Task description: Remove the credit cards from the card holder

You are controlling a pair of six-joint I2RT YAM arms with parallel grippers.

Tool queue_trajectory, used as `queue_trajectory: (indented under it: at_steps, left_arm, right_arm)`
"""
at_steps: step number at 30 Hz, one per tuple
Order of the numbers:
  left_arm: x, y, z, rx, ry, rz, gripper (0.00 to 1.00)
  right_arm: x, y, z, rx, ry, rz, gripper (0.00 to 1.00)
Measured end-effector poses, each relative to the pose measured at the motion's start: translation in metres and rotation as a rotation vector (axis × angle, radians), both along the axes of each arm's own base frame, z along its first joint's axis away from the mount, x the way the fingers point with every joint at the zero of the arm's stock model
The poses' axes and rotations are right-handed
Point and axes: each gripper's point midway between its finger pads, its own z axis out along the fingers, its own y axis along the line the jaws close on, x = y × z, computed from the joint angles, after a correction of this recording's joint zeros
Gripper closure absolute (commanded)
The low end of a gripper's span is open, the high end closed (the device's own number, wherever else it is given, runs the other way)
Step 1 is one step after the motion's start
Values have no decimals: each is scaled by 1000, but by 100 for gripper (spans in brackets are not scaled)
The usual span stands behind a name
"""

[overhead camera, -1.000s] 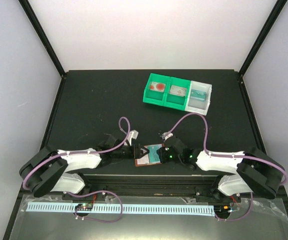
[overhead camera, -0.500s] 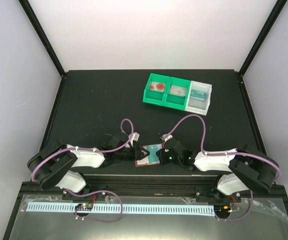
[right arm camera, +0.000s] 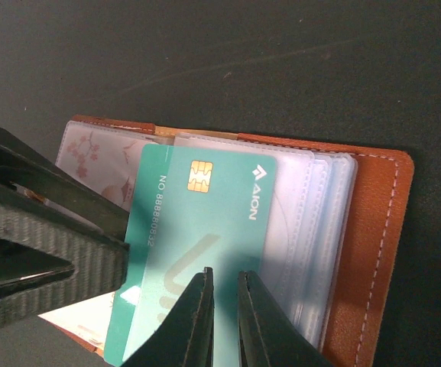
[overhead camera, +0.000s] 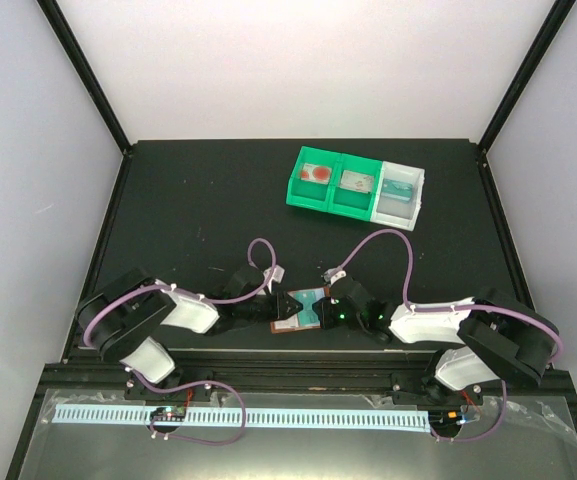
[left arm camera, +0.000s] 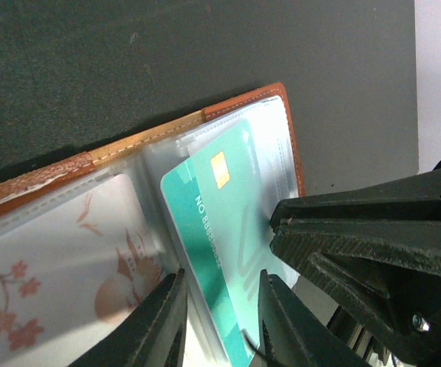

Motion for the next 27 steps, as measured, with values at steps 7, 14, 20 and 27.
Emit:
queue_trajectory:
  at_steps: [7, 14, 20, 27]
  left_arm:
    - [0, -1, -5, -16, 28, 21, 98]
    - [1, -2, -1, -34, 21, 27, 98]
    - [0, 0, -1, -39, 15, 30, 98]
    - [-2, 6, 2, -38, 2, 44, 98]
  right_arm:
    - [0, 0, 0, 0, -1, 0, 87]
    - [0, -1, -1, 0, 0, -1, 87]
    - [0, -1, -1, 0, -1, -2, 87]
    - [0, -2, -2, -3, 1, -3, 87]
